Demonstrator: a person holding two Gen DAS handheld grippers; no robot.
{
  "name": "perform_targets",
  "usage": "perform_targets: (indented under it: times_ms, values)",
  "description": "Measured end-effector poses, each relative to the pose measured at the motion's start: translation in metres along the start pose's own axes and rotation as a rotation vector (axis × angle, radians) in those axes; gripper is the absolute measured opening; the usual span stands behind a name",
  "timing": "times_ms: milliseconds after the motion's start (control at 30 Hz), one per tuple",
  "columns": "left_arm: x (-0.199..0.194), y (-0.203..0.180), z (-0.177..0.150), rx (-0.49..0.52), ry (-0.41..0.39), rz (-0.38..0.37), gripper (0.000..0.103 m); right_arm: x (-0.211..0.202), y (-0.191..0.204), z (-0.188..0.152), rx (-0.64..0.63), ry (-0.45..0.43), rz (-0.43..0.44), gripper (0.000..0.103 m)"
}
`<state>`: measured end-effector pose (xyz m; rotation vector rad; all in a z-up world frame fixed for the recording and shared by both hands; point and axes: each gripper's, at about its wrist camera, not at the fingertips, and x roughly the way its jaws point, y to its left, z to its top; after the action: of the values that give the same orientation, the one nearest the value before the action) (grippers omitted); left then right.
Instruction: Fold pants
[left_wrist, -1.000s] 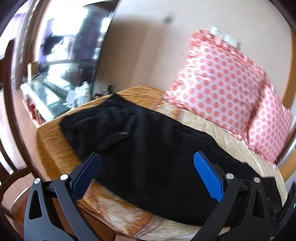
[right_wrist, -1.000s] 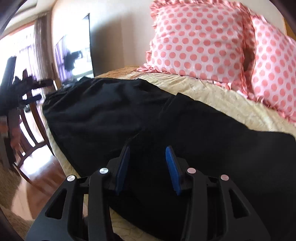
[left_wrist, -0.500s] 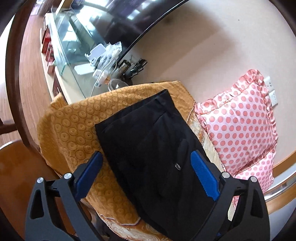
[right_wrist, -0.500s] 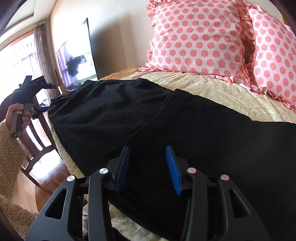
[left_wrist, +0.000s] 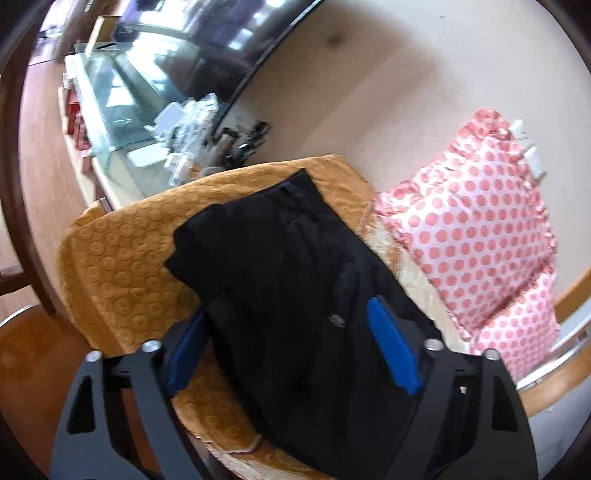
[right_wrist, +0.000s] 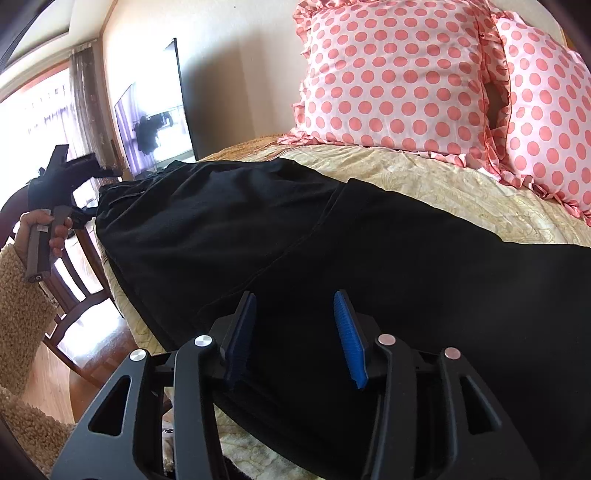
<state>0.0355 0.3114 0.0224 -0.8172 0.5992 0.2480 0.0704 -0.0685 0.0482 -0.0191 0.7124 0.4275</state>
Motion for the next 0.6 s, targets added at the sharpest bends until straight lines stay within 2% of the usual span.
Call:
perform_targets:
  times_ms: [67, 100, 133, 167, 233, 333, 433, 600]
  values:
    - [0.004, 0.008, 0.001, -0.045, 0.006, 0.009, 0.062, 0.000, 0.000, 0.000, -0.001, -0.001, -0.001, 0.048]
    - [0.003, 0.010, 0.002, -0.057, -0.001, 0.015, 0.058, 0.000, 0.000, 0.000, -0.001, -0.002, -0.002, 0.048]
    - [0.003, 0.011, 0.003, -0.063, 0.000, 0.033, 0.049, 0.000, -0.001, 0.000, 0.000, -0.003, -0.003, 0.048]
    - [0.004, 0.013, 0.003, -0.063, 0.001, 0.052, 0.034, 0.000, -0.001, 0.000, 0.001, -0.005, -0.003, 0.048]
    - [0.006, 0.017, 0.004, -0.070, 0.008, 0.074, 0.023, 0.000, -0.001, -0.001, 0.003, -0.008, -0.004, 0.049]
    - [0.004, 0.016, 0.004, -0.043, 0.002, 0.076, 0.015, -0.003, -0.003, -0.002, 0.006, -0.018, -0.008, 0.054]
    - [-0.005, -0.001, 0.005, 0.026, -0.040, 0.081, 0.009, -0.010, -0.007, -0.003, 0.015, -0.037, -0.022, 0.062]
    - [-0.025, -0.065, 0.007, 0.204, -0.111, 0.037, 0.008, -0.034, -0.026, -0.005, 0.075, -0.093, -0.041, 0.065]
